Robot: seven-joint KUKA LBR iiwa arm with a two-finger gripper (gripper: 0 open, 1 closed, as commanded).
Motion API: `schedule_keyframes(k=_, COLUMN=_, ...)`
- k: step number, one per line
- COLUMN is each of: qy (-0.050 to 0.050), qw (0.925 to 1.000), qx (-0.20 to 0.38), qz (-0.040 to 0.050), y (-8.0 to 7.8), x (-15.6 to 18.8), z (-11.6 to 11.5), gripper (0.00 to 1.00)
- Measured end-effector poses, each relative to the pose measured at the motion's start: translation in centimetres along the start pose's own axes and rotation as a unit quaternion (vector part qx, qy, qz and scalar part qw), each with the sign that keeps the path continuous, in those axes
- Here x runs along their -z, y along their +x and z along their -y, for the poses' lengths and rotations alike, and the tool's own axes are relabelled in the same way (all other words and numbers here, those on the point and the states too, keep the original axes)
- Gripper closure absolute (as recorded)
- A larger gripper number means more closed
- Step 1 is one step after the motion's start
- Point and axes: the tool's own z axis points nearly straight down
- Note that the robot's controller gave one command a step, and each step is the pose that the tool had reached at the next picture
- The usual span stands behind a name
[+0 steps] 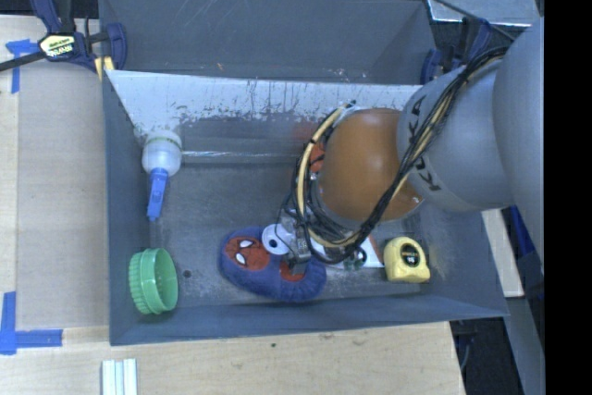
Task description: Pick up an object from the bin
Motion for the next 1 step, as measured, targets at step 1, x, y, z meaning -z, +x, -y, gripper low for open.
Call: schedule_keyframes(k=1, qy=0.0, qw=1.0, qx=0.004, qz=0.006, y=-2.49, x=12.78, z=-0.63, gripper=1.0)
